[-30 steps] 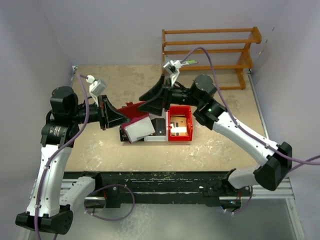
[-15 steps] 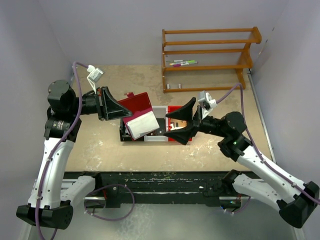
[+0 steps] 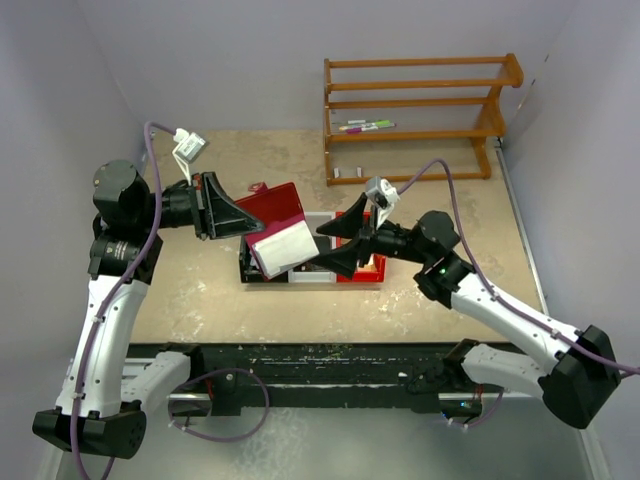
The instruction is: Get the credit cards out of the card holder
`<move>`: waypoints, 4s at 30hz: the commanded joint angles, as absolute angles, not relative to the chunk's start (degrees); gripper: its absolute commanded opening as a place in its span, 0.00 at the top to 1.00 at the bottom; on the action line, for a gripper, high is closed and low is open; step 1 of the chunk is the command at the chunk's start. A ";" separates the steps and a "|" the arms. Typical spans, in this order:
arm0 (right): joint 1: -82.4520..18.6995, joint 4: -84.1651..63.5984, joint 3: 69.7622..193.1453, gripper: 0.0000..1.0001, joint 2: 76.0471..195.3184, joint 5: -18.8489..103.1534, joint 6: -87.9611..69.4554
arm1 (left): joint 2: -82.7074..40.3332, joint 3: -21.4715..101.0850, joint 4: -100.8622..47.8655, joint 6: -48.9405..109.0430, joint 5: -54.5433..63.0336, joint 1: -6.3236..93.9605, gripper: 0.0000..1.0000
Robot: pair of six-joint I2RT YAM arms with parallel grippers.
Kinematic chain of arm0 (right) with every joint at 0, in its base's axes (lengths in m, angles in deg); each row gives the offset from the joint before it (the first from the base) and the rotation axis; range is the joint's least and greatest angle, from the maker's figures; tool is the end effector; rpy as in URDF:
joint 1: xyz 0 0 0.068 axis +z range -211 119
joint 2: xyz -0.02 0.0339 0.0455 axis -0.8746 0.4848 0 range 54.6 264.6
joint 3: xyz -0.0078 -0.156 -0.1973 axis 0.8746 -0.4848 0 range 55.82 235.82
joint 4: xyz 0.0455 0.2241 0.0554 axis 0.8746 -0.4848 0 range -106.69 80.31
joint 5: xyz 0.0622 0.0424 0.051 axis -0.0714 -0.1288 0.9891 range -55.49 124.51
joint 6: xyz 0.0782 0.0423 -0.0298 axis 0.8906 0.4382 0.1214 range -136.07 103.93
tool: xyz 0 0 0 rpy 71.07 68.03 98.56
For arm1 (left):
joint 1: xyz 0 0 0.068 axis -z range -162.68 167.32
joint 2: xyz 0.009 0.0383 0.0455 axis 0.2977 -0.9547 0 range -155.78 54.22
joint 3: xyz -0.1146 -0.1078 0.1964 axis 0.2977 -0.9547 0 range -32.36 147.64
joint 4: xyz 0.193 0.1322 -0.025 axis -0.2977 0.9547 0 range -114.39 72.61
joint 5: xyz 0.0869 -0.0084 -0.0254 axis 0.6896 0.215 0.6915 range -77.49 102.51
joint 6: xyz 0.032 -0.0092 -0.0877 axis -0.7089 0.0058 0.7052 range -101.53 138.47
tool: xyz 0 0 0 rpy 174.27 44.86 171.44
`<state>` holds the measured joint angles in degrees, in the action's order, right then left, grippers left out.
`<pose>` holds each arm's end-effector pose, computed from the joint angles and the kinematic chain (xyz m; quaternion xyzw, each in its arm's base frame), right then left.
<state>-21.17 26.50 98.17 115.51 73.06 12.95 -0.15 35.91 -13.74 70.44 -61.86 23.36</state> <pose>0.1662 0.2074 0.3554 -0.3178 0.5297 0.5915 0.5182 0.1622 -0.0991 0.4261 0.1911 0.6752 -0.6438 0.3052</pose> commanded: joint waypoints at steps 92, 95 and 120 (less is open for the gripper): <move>-14.86 41.33 108.79 0.46 124.29 77.65 37.74 | 3.05 32.77 -19.81 73.49 -55.89 23.47 1.00; -14.86 45.37 104.35 0.48 121.52 78.90 38.20 | 2.84 32.81 -21.33 77.15 -55.42 23.47 1.00; -14.86 44.52 103.30 0.78 120.48 66.45 34.19 | 3.73 33.46 -21.10 81.37 -54.81 23.47 1.00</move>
